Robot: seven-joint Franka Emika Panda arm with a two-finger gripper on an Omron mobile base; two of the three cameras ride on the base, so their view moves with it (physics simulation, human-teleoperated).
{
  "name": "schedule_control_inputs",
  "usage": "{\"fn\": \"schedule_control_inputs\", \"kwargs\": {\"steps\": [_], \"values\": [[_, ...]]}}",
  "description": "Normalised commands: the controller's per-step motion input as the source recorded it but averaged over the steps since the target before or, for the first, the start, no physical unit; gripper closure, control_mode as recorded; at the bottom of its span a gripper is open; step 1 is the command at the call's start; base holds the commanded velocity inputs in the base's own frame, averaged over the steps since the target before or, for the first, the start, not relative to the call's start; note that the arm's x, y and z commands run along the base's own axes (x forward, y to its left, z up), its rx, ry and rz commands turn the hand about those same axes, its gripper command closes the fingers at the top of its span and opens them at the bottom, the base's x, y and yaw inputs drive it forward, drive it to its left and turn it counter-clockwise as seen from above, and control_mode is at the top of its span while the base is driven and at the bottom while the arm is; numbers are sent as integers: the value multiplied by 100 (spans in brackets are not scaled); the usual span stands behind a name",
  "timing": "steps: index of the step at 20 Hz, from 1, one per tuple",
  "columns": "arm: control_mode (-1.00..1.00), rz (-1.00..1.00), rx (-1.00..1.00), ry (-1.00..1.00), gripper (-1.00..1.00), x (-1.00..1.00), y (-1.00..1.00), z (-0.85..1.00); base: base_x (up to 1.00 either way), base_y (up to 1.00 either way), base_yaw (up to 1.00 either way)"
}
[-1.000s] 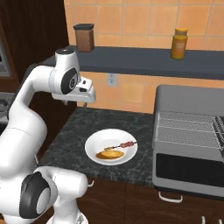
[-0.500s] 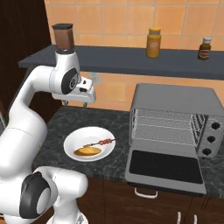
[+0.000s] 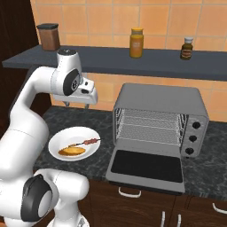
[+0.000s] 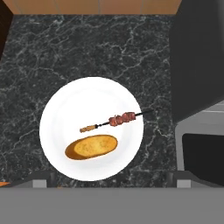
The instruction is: Pick up the kebab skewer and baguette bread, and place them inside the toaster oven. Close the toaster oven door and start by setting the timer.
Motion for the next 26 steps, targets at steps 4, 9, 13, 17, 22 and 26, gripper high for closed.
{"fn": "schedule_control_inputs", "kwargs": {"steps": [4, 9, 13, 17, 22, 26], "values": [[100, 0, 0, 0, -100, 0, 0, 0, 0, 0, 0], [100, 0, 0, 0, -100, 0, 0, 0, 0, 0, 0], [-100, 0, 0, 0, -100, 0, 0, 0, 0, 0, 0], [-100, 0, 0, 0, -100, 0, -2, -1, 0, 0, 0], [-100, 20, 12, -24, -100, -61, -75, -13, 0, 0, 0], [-100, 44, 24, -16, -100, -42, -100, -17, 0, 0, 0]]}}
